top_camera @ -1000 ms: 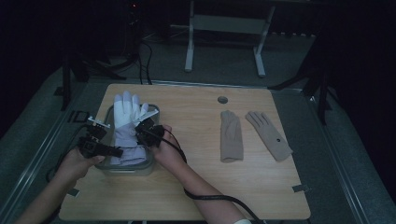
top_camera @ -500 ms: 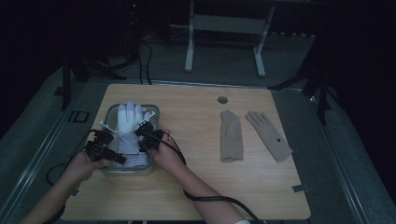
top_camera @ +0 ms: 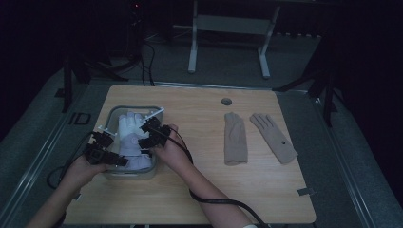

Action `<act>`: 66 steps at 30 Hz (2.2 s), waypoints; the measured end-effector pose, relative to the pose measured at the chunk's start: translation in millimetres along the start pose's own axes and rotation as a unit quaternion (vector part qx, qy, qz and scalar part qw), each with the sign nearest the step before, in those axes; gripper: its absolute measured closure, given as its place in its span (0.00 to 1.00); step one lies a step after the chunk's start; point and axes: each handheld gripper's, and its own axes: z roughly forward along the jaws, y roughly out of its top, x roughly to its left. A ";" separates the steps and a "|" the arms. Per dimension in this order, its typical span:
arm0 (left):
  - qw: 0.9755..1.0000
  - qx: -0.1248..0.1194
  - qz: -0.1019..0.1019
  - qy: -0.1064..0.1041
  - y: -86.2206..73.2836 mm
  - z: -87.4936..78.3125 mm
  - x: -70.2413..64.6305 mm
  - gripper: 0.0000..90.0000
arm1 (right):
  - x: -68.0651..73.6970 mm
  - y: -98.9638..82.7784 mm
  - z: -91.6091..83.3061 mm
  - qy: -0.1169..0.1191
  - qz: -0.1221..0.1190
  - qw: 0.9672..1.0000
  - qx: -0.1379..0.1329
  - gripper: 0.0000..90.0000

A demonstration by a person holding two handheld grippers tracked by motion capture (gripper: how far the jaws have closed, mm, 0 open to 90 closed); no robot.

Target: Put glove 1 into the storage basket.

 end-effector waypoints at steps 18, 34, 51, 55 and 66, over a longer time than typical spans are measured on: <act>0.992 -0.122 0.027 -0.004 4.1 -23.8 -42.6 0.49 | -16.1 -6.2 -29.4 0.032 -0.013 0.999 -0.013 0.17; 0.975 -0.200 0.082 -0.055 21.3 -7.4 -94.3 0.24 | -59.2 -36.0 -75.1 -0.007 -0.008 1.000 -0.028 0.17; 0.955 -0.242 0.137 -0.100 29.0 27.3 -147.3 0.16 | -103.8 -78.5 -120.8 -0.035 0.014 0.998 -0.047 0.16; 0.951 -0.249 0.154 -0.103 26.9 41.6 -155.3 0.16 | -113.2 -93.5 -126.9 -0.036 0.012 0.998 -0.050 0.16; 0.944 -0.244 0.172 -0.138 16.6 84.2 -172.2 0.15 | -132.1 -130.1 -130.1 -0.030 0.023 0.997 -0.069 0.14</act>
